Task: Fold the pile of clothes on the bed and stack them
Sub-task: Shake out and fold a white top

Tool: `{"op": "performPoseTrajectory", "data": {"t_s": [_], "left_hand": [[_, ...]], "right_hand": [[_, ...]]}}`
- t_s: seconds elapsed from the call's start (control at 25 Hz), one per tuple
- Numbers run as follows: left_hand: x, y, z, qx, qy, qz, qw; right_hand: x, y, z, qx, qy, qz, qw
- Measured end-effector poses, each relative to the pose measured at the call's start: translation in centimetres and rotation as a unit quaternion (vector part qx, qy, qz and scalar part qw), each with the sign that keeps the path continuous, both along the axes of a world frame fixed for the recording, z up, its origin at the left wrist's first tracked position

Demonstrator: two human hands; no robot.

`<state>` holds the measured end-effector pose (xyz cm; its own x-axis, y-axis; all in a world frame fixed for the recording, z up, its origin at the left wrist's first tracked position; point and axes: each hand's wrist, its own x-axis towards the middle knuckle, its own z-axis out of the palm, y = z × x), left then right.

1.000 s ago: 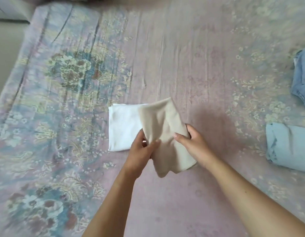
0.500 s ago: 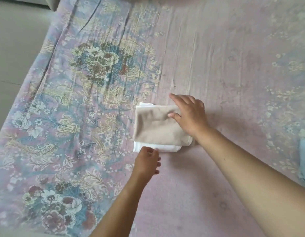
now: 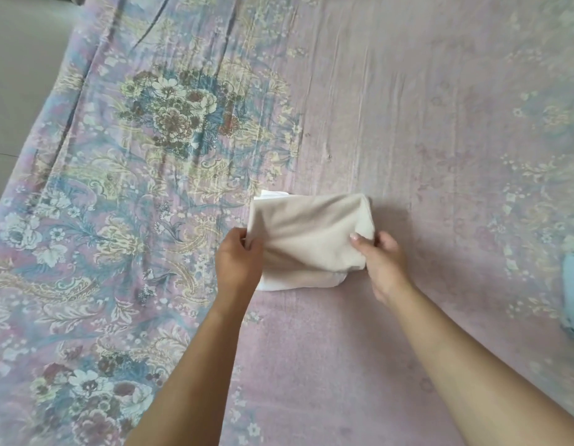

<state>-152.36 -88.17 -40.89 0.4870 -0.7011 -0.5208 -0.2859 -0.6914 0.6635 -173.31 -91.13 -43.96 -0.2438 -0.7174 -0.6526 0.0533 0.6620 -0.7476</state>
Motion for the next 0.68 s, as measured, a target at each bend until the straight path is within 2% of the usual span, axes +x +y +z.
{"op": "performPoseTrajectory", "data": {"t_s": [0.04, 0.08, 0.12, 0.16, 0.2, 0.24, 0.28, 0.32, 0.4, 0.48, 0.68], "left_hand": [[-0.1, 0.7, -0.1, -0.005, -0.011, 0.007, 1.0], [-0.2, 1.2, -0.1, -0.009, -0.021, 0.001, 1.0], [-0.3, 1.7, -0.4, -0.005, -0.031, -0.018, 0.999], [-0.4, 1.8, -0.8, 0.01, -0.03, -0.036, 0.999], [-0.5, 1.5, -1.1, 0.032, -0.017, -0.041, 0.999], [-0.4, 0.9, -1.5, 0.056, -0.003, -0.041, 0.998], [-0.4, 0.3, -1.8, 0.074, 0.001, -0.04, 0.996], [-0.3, -0.3, -2.0, 0.086, 0.008, -0.03, 0.996], [-0.3, -1.2, -2.2, 0.086, 0.074, 0.03, 0.993], [-0.4, -1.8, -2.2, 0.078, 0.145, 0.083, 0.983], [-0.3, -2.7, -2.3, 0.062, 0.254, 0.078, 0.962]], "right_hand": [[0.3, 0.3, 0.4, -0.023, 0.052, 0.038, 0.998], [0.7, 0.7, 0.8, -0.043, 0.149, 0.093, 0.983], [1.0, 1.0, 1.0, -0.066, 0.284, 0.163, 0.943], [1.2, 1.5, 1.2, -0.116, 0.398, 0.239, 0.878], [1.7, 1.9, 1.2, -0.188, 0.463, 0.32, 0.805], [2.2, 2.0, 1.4, -0.239, 0.478, 0.415, 0.736], [2.8, 1.8, 1.6, -0.246, 0.463, 0.507, 0.685], [3.4, 1.6, 1.8, -0.208, 0.439, 0.581, 0.653], [4.2, 1.7, 1.1, -0.112, 0.443, 0.652, 0.605], [4.9, 1.8, 1.0, -0.082, 0.477, 0.659, 0.576], [6.1, 2.6, 0.0, -0.097, 0.533, 0.629, 0.558]]}}
